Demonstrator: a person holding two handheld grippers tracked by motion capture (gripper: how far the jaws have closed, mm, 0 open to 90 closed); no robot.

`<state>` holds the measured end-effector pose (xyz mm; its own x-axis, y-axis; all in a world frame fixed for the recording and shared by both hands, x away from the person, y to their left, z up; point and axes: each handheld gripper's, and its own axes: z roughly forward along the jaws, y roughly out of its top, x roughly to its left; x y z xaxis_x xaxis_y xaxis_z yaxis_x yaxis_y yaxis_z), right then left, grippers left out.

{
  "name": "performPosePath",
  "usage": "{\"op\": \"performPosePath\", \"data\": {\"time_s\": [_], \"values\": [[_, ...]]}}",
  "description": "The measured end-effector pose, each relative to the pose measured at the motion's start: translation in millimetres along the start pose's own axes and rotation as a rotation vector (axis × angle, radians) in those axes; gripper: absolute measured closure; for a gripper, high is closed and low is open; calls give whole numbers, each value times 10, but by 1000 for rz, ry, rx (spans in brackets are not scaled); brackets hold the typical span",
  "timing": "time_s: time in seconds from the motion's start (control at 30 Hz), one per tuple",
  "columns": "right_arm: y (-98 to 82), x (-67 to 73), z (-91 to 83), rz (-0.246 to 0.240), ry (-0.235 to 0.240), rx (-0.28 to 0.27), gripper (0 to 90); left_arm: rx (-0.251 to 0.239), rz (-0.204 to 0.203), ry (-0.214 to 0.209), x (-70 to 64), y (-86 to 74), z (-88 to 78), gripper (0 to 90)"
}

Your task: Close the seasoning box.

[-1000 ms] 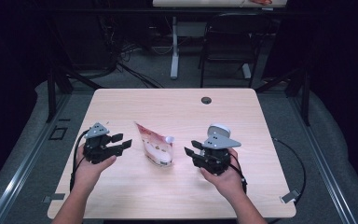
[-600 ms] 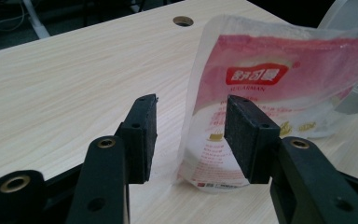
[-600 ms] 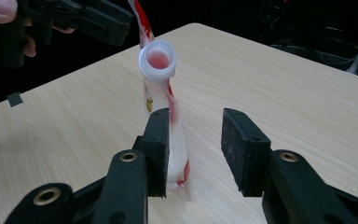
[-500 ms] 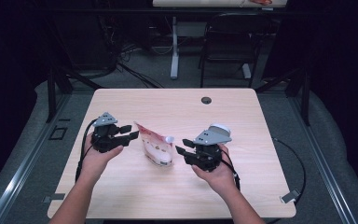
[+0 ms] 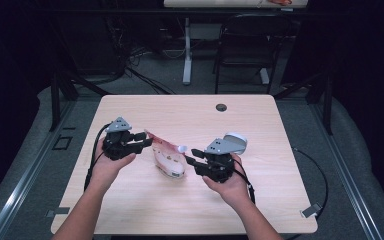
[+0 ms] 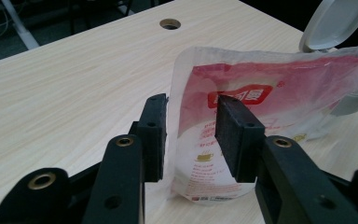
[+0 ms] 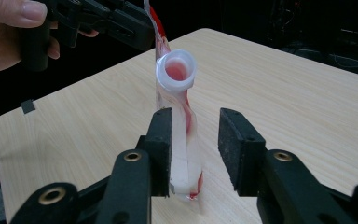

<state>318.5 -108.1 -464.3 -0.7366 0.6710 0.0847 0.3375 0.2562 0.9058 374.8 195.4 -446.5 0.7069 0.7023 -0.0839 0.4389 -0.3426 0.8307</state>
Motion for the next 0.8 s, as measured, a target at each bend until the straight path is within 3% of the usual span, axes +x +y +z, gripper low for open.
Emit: {"op": "performPosePath", "data": {"time_s": [0.33, 0.43, 0.7, 0.8], "values": [[4, 7, 29, 16, 5, 0, 792, -17, 12, -8, -35, -45, -51, 650], [3, 4, 33, 30, 24, 4, 791, -23, 10, -11, -45, -69, -75, 657], [-2, 6, 76, 7, 3, 25, 800, -20, 27, -19, -98, -112, -154, 671], [-11, -8, 98, 18, 9, 32, 800, -25, 24, -27, -99, -139, -179, 683]]}}
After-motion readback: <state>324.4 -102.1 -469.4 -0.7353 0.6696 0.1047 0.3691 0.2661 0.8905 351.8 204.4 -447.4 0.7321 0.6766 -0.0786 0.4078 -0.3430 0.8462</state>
